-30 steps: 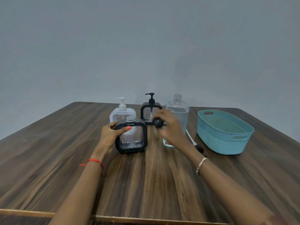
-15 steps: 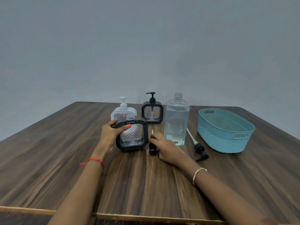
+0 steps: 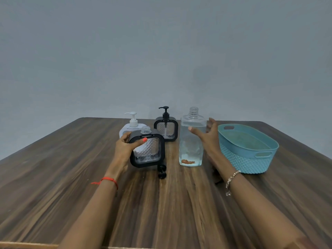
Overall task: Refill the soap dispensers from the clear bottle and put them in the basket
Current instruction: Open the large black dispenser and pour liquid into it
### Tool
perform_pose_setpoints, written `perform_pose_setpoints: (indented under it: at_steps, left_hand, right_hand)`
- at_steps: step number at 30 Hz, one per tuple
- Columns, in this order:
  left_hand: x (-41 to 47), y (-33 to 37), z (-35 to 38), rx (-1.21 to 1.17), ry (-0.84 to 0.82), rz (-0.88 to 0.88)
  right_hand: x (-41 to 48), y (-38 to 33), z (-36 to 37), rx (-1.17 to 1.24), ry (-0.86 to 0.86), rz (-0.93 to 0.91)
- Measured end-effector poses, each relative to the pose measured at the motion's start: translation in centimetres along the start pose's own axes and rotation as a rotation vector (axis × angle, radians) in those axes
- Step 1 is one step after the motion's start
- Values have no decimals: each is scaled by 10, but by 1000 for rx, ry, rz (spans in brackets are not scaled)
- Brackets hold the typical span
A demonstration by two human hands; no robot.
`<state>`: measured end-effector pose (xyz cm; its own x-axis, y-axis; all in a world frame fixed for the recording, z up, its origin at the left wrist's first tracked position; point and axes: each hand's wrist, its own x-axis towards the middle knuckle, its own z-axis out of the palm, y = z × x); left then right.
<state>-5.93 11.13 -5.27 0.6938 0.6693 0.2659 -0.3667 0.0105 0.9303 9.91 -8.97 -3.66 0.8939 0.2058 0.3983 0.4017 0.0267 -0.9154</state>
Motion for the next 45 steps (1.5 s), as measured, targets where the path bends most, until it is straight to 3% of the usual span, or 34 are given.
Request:
perform_pose_setpoints:
  at_steps: [3, 5, 20, 30, 45]
  left_hand:
    - [2, 3, 4, -12, 38, -3]
    - [4, 5, 8, 0, 45, -4]
    - [3, 5, 35, 160, 63, 105]
    - [-11, 18, 48, 200, 99, 191]
    - [-27, 19, 60, 352, 242, 345]
  right_hand:
    - [6, 6, -4, 72, -222, 139]
    - [5, 7, -6, 59, -272, 135]
    - [-26, -20, 1, -82, 48, -141]
    - [-23, -65, -6, -569, -49, -398]
    - [-30, -60, -4, -838, -133, -463]
